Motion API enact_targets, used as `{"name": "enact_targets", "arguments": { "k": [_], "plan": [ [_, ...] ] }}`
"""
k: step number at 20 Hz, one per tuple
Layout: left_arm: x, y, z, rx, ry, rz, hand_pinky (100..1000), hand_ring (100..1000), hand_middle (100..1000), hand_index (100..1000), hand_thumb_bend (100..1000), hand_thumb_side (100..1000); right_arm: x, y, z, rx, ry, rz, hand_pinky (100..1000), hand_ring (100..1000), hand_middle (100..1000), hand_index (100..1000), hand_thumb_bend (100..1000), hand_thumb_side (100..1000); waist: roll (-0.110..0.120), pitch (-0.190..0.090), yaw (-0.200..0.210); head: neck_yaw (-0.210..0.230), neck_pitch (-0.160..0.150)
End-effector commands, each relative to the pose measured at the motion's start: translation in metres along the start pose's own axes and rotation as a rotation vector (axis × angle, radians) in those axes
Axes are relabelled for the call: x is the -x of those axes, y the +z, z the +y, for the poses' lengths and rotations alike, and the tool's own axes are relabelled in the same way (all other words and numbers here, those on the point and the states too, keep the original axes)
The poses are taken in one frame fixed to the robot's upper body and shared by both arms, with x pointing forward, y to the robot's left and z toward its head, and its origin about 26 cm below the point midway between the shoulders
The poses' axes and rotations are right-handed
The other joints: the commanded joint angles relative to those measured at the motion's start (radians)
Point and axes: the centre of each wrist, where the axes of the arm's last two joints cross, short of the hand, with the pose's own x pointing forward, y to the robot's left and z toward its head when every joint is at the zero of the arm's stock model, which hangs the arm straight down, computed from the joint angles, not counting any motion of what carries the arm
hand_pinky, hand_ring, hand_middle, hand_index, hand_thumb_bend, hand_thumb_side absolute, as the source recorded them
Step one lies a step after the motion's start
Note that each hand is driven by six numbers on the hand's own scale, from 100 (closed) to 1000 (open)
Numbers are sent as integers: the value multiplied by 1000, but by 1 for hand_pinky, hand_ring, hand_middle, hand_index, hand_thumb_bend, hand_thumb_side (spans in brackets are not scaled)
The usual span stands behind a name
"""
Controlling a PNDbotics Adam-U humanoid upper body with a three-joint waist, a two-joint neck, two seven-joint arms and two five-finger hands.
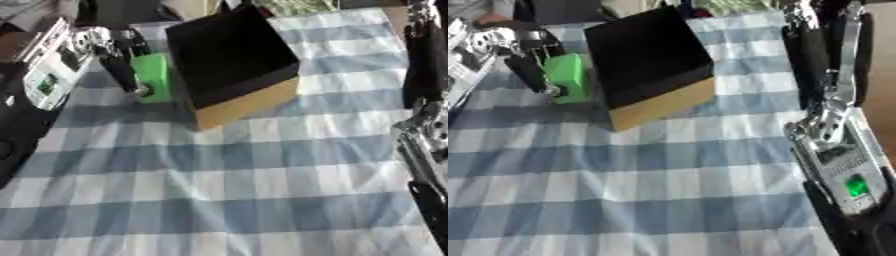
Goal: Pick up objects on the table and place them in the box.
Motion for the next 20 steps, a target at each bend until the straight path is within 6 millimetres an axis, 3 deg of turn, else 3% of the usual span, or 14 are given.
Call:
{"name": "enact_targets", "arguments": {
  "k": [1, 4, 9, 14, 20],
  "plan": [
    [-4, 30, 41, -20, 74, 53, 800, 714, 563, 674, 100, 100, -6, -5, -3, 0, -1, -26, 866, 761, 679, 814, 100, 626, -1, -23, 3, -8, -7],
    [-24, 54, 65, -116, 55, 2, 797, 716, 567, 678, 100, 100, -7, -6, -3, 0, -1, -31, 866, 761, 679, 813, 100, 626, -1, -19, 2, -10, -16],
    [-55, 74, 74, -232, 41, -52, 793, 713, 577, 693, 100, 100, -7, -6, -2, 0, -4, -33, 866, 761, 678, 814, 100, 626, -2, -15, -8, -4, -30],
    [-78, 78, 72, -292, 64, -110, 786, 710, 577, 698, 100, 100, -8, -7, -1, -2, -9, -36, 866, 761, 678, 814, 100, 629, -2, -7, -25, 3, -44],
    [-93, 67, 61, -311, 99, -154, 786, 721, 593, 716, 100, 100, -9, -8, 0, -4, -14, -41, 867, 761, 677, 814, 100, 631, 2, 3, -38, 8, -55]
  ]
}}
